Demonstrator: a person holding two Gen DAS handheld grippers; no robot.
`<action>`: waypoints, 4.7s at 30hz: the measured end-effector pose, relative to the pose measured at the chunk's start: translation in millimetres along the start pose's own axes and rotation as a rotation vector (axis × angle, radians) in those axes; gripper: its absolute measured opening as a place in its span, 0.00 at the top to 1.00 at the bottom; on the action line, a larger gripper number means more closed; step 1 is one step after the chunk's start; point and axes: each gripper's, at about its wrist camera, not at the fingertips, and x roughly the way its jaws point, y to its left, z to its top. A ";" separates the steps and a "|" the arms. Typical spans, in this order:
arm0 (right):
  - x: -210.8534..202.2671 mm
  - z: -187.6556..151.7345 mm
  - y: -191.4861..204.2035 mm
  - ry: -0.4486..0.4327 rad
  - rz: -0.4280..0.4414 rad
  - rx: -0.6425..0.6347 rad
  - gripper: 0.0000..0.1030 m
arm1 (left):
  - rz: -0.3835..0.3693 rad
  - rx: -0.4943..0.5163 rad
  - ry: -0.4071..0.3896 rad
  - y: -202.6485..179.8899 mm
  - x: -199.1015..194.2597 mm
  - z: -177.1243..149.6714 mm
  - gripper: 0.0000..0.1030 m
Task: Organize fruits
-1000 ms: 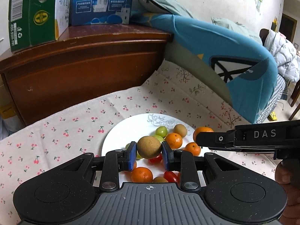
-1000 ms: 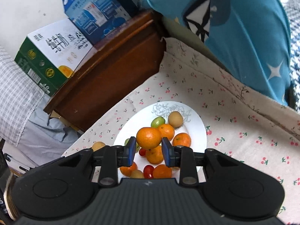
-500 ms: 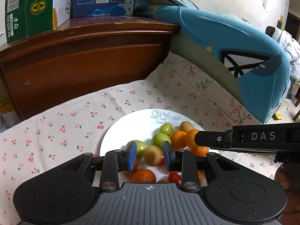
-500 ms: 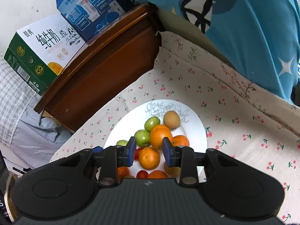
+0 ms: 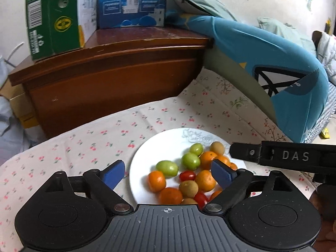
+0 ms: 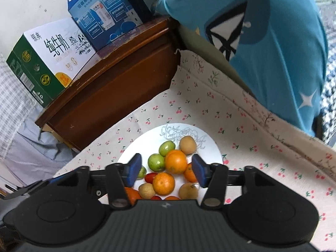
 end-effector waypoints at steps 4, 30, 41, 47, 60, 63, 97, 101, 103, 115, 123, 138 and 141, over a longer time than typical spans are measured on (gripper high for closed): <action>-8.3 -0.9 6.4 -0.009 -0.022 -0.035 0.42 | 0.009 -0.036 0.020 3.4 -9.9 -1.5 0.12; -49.9 -31.5 27.2 0.033 -0.231 -0.153 0.18 | 0.150 -0.125 0.119 11.9 -44.0 -25.8 0.10; -51.9 -36.7 25.4 0.056 -0.290 -0.166 0.08 | 0.193 -0.136 0.144 9.4 -48.8 -31.8 0.10; -44.9 -37.4 23.9 0.091 -0.325 -0.177 0.06 | 0.206 -0.161 0.161 12.9 -46.9 -33.0 0.10; -30.8 -36.7 25.0 0.120 -0.378 -0.204 0.04 | 0.240 -0.152 0.181 10.4 -35.6 -34.2 0.10; -27.7 -38.2 26.6 0.125 -0.392 -0.221 0.03 | 0.246 -0.141 0.186 8.8 -33.1 -35.6 0.10; -16.7 -48.3 38.9 0.160 -0.398 -0.300 0.03 | 0.294 -0.133 0.206 13.0 -33.9 -42.2 0.10; -17.6 -53.9 42.7 0.166 -0.395 -0.319 0.03 | 0.303 -0.139 0.212 15.4 -38.4 -47.9 0.10; -17.3 -57.5 44.2 0.172 -0.389 -0.327 0.03 | 0.307 -0.144 0.215 17.6 -40.2 -51.3 0.10; -23.8 -89.8 54.5 0.201 -0.349 -0.359 0.03 | 0.337 -0.185 0.229 30.4 -60.2 -83.5 0.10; -35.1 -114.9 45.2 0.204 -0.267 -0.307 0.03 | 0.341 -0.210 0.228 36.8 -74.4 -102.9 0.10; -30.0 -160.7 41.3 0.102 -0.207 -0.303 0.01 | 0.339 -0.230 0.222 51.5 -89.7 -119.1 0.10; -26.4 -168.7 48.0 0.076 -0.174 -0.373 0.01 | 0.334 -0.235 0.218 55.0 -91.2 -119.9 0.10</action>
